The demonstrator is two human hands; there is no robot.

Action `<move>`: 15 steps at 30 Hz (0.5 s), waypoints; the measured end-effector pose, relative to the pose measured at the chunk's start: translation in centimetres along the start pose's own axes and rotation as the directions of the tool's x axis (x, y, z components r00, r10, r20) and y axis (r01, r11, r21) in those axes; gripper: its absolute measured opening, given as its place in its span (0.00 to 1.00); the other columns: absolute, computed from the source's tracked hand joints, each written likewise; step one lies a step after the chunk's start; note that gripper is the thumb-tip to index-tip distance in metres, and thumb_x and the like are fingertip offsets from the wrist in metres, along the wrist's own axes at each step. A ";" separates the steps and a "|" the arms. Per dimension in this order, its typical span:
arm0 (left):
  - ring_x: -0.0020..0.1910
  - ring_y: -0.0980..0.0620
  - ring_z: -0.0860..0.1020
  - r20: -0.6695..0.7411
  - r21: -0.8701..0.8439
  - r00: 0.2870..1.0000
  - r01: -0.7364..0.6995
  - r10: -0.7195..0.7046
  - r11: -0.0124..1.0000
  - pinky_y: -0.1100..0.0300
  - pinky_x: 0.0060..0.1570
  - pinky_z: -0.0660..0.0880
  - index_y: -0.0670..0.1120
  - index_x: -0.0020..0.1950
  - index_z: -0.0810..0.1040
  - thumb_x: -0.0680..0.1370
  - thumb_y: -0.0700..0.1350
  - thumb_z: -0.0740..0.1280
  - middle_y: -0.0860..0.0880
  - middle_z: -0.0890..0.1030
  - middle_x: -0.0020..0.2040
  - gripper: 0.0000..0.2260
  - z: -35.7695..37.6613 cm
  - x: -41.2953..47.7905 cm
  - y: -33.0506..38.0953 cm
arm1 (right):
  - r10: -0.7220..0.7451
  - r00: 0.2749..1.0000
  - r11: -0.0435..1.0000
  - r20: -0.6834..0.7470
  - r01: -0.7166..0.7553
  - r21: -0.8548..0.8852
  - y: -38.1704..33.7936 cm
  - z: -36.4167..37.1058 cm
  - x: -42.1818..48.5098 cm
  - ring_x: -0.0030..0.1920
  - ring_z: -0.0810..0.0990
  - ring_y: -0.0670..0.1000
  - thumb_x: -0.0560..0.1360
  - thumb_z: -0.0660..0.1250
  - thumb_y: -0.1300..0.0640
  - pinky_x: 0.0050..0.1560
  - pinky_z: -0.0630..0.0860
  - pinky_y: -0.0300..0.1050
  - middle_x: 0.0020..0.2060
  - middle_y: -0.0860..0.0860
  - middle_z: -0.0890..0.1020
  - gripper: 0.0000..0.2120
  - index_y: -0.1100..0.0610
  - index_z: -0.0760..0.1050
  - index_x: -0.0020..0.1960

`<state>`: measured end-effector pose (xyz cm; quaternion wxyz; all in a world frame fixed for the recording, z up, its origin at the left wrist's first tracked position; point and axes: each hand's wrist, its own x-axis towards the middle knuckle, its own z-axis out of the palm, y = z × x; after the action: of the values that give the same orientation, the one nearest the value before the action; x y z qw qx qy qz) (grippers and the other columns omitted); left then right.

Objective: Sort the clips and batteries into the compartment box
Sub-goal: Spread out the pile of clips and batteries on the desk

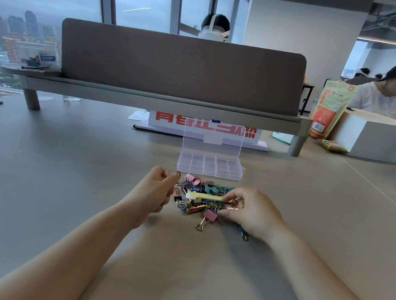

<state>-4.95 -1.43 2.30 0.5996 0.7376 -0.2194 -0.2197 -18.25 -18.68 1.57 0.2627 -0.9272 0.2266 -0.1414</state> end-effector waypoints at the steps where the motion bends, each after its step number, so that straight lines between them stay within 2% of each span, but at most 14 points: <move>1: 0.26 0.55 0.63 -0.010 0.127 0.999 -0.043 0.045 0.991 0.64 0.23 0.59 0.47 0.46 0.68 0.80 0.50 0.60 0.52 0.69 0.32 0.08 0.0 0.1 -0.2 | 0.000 1.000 1.000 0.003 0.000 -0.031 -0.1 0.1 0.0 0.33 0.69 0.41 0.68 0.73 0.46 0.31 0.61 0.40 0.29 0.44 0.71 0.11 0.42 0.77 0.50; 3: 0.28 0.55 0.67 0.026 0.405 0.989 -0.146 0.148 0.903 0.62 0.28 0.63 0.47 0.51 0.73 0.80 0.49 0.60 0.53 0.71 0.33 0.06 -0.2 0.3 -0.7 | 0.000 1.000 0.998 0.003 0.000 -0.067 -0.3 0.2 -0.1 0.36 0.70 0.43 0.68 0.73 0.44 0.31 0.61 0.39 0.31 0.42 0.71 0.15 0.41 0.77 0.53; 6: 0.33 0.55 0.71 0.102 0.638 0.972 -0.228 0.213 0.735 0.59 0.36 0.69 0.55 0.43 0.77 0.76 0.50 0.66 0.55 0.73 0.34 0.03 -0.7 0.3 -1.2 | -0.005 1.000 0.995 -0.010 0.004 -0.100 -0.5 0.3 -0.1 0.40 0.72 0.46 0.68 0.73 0.43 0.32 0.61 0.39 0.31 0.42 0.70 0.14 0.41 0.77 0.52; 7: 0.32 0.56 0.70 0.108 0.671 0.971 -0.231 0.216 0.705 0.60 0.37 0.69 0.57 0.40 0.76 0.74 0.51 0.68 0.55 0.73 0.33 0.04 -0.9 0.3 -1.3 | -0.009 1.000 0.995 -0.018 0.007 -0.104 -0.5 0.3 -0.1 0.40 0.72 0.46 0.68 0.72 0.43 0.31 0.61 0.40 0.31 0.42 0.70 0.12 0.41 0.76 0.50; 9: 0.31 0.57 0.69 0.123 0.708 0.968 -0.239 0.217 0.664 0.60 0.36 0.68 0.59 0.40 0.75 0.73 0.53 0.70 0.55 0.72 0.33 0.04 -1.0 0.4 -1.4 | -0.011 0.999 0.995 -0.031 0.008 -0.104 -0.5 0.6 0.0 0.39 0.73 0.47 0.68 0.73 0.42 0.31 0.61 0.41 0.31 0.44 0.71 0.11 0.42 0.74 0.47; 12: 0.34 0.57 0.70 0.151 0.731 0.960 -0.268 0.235 0.627 0.60 0.37 0.70 0.62 0.46 0.77 0.73 0.54 0.69 0.55 0.74 0.37 0.04 -0.9 0.4 -1.5 | 0.000 0.999 0.994 -0.038 -0.005 -0.114 -0.5 0.8 0.0 0.38 0.73 0.47 0.67 0.72 0.41 0.31 0.62 0.41 0.31 0.44 0.72 0.14 0.43 0.76 0.50; 15: 0.32 0.58 0.68 0.170 0.747 0.956 -0.284 0.240 0.601 0.62 0.31 0.65 0.60 0.49 0.80 0.74 0.54 0.68 0.57 0.70 0.33 0.05 -0.6 0.2 -1.4 | -0.013 0.999 0.991 -0.034 0.008 -0.132 -0.6 0.9 0.0 0.39 0.74 0.47 0.69 0.72 0.41 0.32 0.64 0.40 0.32 0.43 0.72 0.15 0.41 0.77 0.54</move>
<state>-4.31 -0.79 1.00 0.2514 0.8748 -0.4126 -0.0352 -17.75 -17.86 1.18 0.1962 -0.9411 0.2350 -0.1436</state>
